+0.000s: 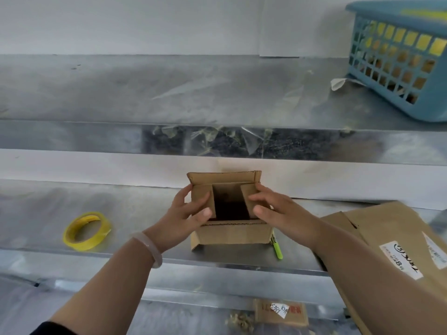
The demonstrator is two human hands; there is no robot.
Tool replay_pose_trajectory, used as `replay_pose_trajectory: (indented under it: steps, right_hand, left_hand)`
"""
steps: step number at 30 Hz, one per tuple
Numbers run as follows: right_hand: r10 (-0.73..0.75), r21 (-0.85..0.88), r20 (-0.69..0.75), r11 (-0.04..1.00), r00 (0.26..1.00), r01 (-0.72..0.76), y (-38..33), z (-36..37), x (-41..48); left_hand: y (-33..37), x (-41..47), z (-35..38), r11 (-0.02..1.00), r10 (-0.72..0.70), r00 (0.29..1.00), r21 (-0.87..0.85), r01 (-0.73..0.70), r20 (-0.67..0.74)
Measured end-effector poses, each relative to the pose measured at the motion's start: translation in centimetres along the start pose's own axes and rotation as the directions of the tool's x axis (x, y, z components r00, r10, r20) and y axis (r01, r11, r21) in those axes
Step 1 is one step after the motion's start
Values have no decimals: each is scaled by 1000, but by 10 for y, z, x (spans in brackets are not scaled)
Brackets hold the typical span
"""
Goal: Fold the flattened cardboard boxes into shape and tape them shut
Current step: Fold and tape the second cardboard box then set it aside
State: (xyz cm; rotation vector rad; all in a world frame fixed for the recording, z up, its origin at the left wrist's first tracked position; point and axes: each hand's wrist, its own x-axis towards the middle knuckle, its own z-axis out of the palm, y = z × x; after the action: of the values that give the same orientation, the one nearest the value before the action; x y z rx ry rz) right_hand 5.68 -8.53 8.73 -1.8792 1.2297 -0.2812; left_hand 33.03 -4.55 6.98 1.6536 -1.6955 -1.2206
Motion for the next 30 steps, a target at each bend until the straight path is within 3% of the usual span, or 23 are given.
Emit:
replay_pose_trajectory:
  steps: [2, 4, 7, 10, 12, 16, 21, 25, 30]
  right_hand:
    - [-51, 36, 86, 998, 995, 48, 10, 2, -5]
    - [-76, -11, 25, 997, 997, 77, 17, 6, -5]
    - [-24, 87, -283, 995, 959, 50, 16, 20, 3]
    - [-5, 85, -399, 995, 917, 42, 12, 38, 10]
    - [-15, 55, -383, 998, 924, 39, 12, 48, 12]
    - [3, -18, -275, 1000, 961, -8, 14, 49, 16]
    - [-72, -228, -129, 973, 989, 41, 21, 52, 23]
    - [-5, -326, -19, 945, 1000, -2, 35, 58, 27]
    - [-28, -455, -44, 891, 999, 5, 36, 54, 30]
  left_hand:
    - [-11, -1, -5, 997, 61, 995, 45, -65, 79]
    - [-20, 1, -9, 991, 103, 990, 74, -110, 93]
    - [-26, 6, -3, 995, 102, 985, 16, -101, -137]
    - [-33, 12, 5, 994, 110, 929, 60, -95, -353]
    - [-40, 13, 3, 996, 92, 919, 30, -87, -384]
    - [-52, 15, -2, 993, 119, 943, 15, -120, -309]
    - [-52, 19, 1, 968, 164, 953, 229, -105, -256]
    - [-59, 19, 11, 974, 137, 966, 209, -90, -220]
    - [-53, 27, 16, 980, 50, 982, 201, -13, -180]
